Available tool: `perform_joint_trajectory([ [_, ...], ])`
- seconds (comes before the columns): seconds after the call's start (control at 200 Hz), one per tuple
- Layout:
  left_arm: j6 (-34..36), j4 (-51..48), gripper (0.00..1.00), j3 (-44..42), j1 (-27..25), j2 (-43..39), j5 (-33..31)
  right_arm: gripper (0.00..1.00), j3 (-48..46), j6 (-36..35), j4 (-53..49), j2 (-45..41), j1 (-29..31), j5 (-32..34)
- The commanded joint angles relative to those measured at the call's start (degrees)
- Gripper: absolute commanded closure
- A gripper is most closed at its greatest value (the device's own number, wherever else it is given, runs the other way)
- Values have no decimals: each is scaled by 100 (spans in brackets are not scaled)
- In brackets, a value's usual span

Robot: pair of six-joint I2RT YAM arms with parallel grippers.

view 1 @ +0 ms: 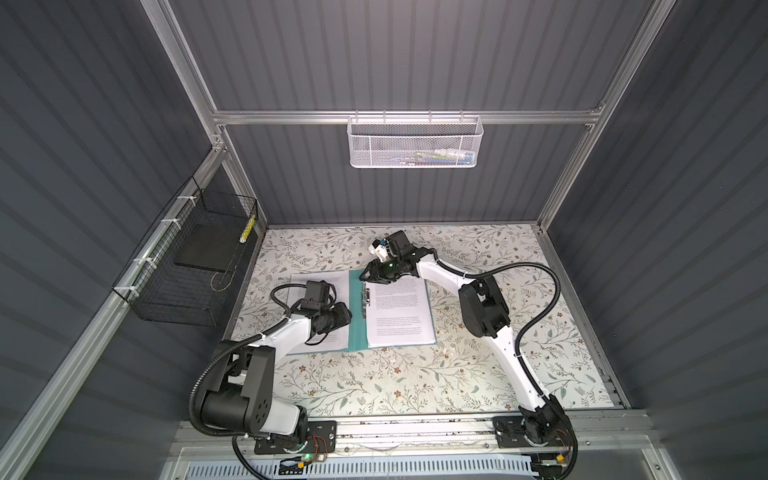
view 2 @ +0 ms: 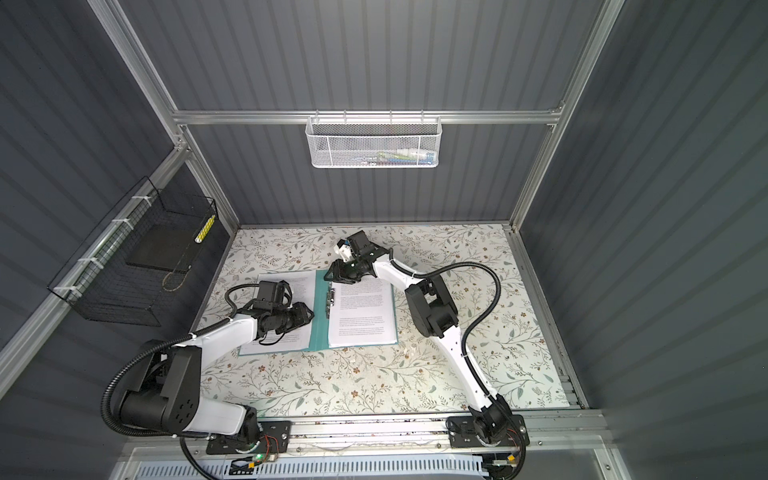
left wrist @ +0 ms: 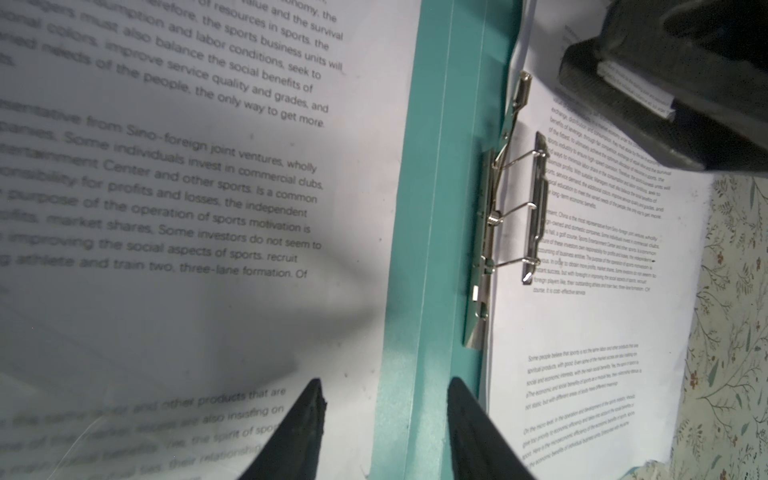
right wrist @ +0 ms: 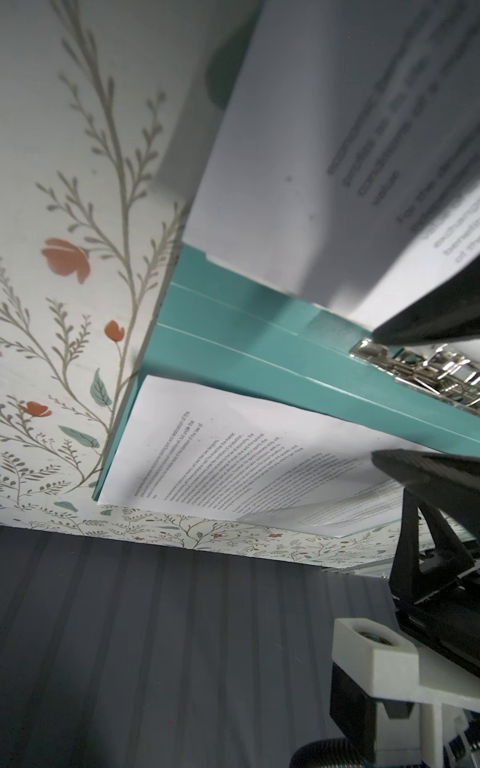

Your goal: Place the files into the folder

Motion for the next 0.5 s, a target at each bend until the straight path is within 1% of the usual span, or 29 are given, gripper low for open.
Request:
perform_joint_trajectory([
  [0.0, 12, 27, 51, -127, 25, 40, 4, 57, -72, 52, 149, 151, -15, -136],
  [0.495, -1, 47, 51, -169, 25, 50, -12, 56, -27, 150, 185, 335, -28, -49],
])
